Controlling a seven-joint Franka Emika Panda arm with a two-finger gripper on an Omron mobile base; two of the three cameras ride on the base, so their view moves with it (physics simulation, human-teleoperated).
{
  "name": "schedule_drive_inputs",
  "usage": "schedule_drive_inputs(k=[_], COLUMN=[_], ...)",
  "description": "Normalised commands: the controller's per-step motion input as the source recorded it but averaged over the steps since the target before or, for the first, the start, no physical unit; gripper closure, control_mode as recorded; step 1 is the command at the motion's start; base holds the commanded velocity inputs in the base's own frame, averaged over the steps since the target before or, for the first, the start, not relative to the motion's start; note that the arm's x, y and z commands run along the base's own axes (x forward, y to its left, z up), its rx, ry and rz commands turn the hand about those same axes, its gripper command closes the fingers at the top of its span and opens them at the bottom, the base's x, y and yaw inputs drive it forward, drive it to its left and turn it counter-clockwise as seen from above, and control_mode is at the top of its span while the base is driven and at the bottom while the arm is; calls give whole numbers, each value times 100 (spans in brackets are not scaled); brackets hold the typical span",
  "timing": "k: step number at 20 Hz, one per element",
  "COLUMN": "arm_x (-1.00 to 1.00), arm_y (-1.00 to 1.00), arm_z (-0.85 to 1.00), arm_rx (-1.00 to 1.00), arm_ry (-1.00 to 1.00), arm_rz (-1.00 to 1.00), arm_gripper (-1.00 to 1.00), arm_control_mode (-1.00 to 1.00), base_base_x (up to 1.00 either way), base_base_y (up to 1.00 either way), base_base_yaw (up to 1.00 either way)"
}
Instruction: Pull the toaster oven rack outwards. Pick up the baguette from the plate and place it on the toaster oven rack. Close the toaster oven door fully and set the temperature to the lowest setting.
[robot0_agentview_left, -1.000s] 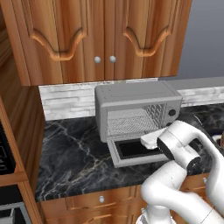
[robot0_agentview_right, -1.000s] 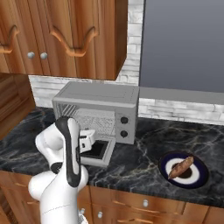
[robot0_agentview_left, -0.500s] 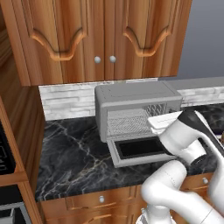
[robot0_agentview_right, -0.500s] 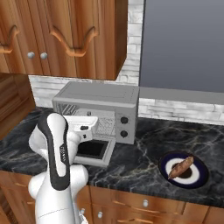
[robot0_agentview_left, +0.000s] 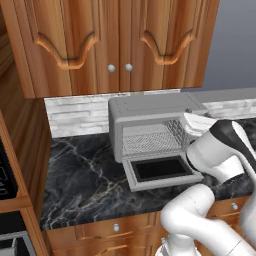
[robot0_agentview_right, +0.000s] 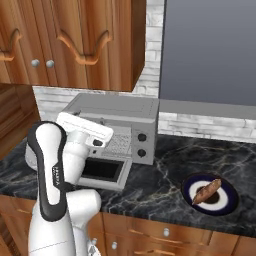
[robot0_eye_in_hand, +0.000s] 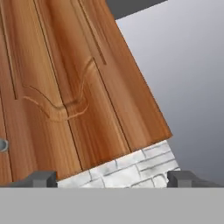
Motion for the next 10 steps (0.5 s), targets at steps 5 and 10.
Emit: schedule_drive_inputs(k=[5, 10], arm_x=[-39, -15], arm_y=[-20, -54], arm_z=[65, 50], arm_rx=[60, 51], arm_ry=[3, -2], arm_rz=[21, 22], arm_gripper=[-100, -100], arm_control_mode=[-100, -100], base_base_x=[0, 0], base_base_y=[0, 0], base_base_yaw=[0, 0])
